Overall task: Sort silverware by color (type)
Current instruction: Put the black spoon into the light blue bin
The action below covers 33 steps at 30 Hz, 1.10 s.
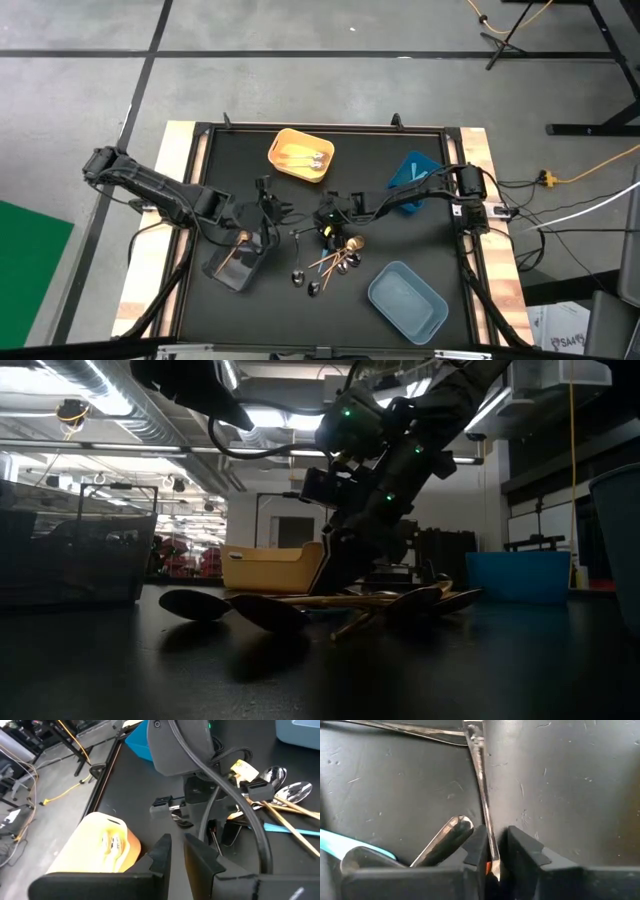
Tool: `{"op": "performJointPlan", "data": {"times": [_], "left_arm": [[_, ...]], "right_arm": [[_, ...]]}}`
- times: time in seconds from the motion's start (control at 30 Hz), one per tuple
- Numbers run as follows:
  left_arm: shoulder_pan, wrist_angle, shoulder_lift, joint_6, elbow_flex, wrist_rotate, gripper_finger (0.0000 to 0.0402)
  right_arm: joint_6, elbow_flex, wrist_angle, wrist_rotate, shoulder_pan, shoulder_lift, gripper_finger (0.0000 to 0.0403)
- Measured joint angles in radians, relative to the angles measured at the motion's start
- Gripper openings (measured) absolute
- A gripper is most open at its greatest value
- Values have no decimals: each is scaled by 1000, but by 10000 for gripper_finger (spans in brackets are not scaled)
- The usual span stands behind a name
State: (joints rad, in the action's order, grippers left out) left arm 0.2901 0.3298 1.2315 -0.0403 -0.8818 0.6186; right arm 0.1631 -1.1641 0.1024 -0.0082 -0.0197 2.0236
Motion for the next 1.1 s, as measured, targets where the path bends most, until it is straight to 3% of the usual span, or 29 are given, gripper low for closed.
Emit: {"op": "performJointPlan", "data": {"times": [0.27, 0.63, 0.9, 1.1], "left_arm": [[0, 0, 0, 12, 0, -2, 45], [0, 66, 0, 141, 0, -3, 45], [0, 188, 0, 300, 0, -4, 45], [-1, 201, 0, 327, 0, -3, 45]], "right_arm": [[1, 2, -4, -1, 0, 3, 6], [0, 6, 9, -2, 0, -33, 4], [-1, 7, 96, -9, 0, -141, 3], [-68, 6, 170, -10, 0, -237, 2]]}}
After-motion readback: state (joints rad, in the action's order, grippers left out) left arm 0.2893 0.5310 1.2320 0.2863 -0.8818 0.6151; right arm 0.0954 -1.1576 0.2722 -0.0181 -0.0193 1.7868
